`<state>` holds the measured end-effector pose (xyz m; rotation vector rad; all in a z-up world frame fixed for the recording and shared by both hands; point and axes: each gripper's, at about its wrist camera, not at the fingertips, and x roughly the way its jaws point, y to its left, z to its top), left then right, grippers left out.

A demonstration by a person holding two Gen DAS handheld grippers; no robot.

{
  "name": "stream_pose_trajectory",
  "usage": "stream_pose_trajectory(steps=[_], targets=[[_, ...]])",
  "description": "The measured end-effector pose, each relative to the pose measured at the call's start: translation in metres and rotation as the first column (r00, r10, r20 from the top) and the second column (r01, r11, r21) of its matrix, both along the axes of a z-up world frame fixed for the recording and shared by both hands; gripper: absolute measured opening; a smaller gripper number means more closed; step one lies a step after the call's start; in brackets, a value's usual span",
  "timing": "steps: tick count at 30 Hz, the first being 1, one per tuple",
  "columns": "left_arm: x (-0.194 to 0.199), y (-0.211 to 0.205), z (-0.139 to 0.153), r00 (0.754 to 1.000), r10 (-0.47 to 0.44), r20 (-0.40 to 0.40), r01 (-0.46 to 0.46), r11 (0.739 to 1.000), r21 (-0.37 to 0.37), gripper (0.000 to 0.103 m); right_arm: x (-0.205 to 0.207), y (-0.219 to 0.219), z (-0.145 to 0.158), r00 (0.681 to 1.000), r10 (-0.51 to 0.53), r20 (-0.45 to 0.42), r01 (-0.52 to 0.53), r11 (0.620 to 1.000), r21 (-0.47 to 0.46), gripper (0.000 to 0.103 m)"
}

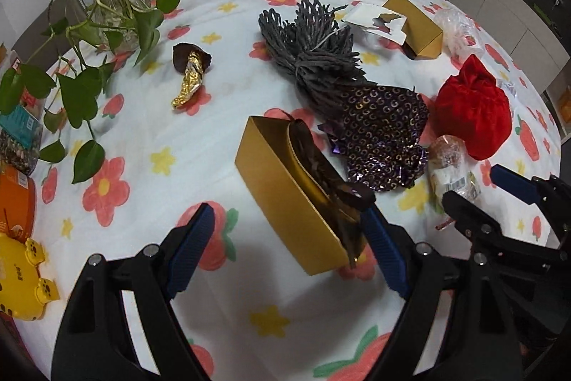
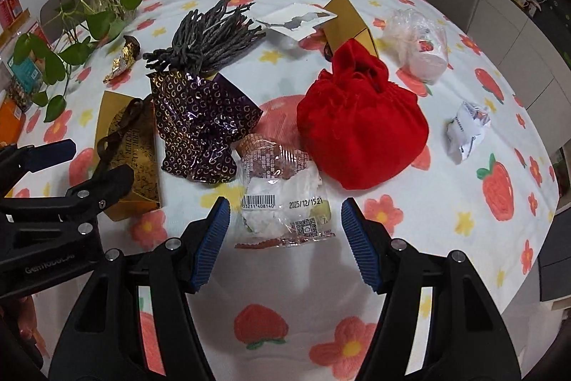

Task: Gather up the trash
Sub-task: 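Grasp the gold paper box with the left gripper while the right grasps the clear barcode bag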

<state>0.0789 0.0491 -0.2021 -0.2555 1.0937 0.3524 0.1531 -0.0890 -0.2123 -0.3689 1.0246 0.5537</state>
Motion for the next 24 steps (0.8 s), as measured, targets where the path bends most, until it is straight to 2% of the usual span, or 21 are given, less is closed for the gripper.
stream_pose_trajectory(steps=[6,10,12,14,16,19,24], targets=[[0.01,0.004,-0.011,1.0,-0.013,-0.014,0.012,0.998,-0.069,0.084,0.005,0.006,-0.014,1.0,-0.003,-0.024,0.003,1.0,-0.028,0.063],[0.017,0.001,-0.019,0.999,-0.025,-0.029,0.023,0.997,-0.077,0.084,0.004,0.007,-0.016,1.0,0.009,-0.017,-0.01,0.999,-0.038,0.062],[0.019,0.0,-0.021,0.999,-0.02,-0.031,0.018,0.997,-0.08,0.083,0.003,0.007,-0.015,1.0,0.024,-0.004,-0.024,0.999,-0.046,0.059],[0.018,-0.001,-0.021,0.999,-0.019,-0.028,0.017,0.998,-0.065,0.078,0.0,0.009,-0.015,0.999,0.048,0.001,-0.047,0.998,-0.05,0.053],[0.015,-0.002,-0.02,1.0,-0.021,-0.021,0.02,0.998,-0.056,0.068,-0.001,0.011,-0.015,0.998,0.056,-0.001,-0.056,0.997,-0.05,0.051],[0.009,0.0,-0.018,1.0,-0.014,-0.015,0.013,0.998,-0.064,0.063,-0.004,0.011,-0.012,0.997,0.078,-0.011,-0.078,0.996,-0.031,0.045],[-0.007,0.0,-0.014,1.0,-0.006,-0.007,0.006,0.999,-0.049,0.061,-0.012,0.011,-0.002,0.996,0.093,-0.005,-0.093,0.996,-0.01,0.037]])
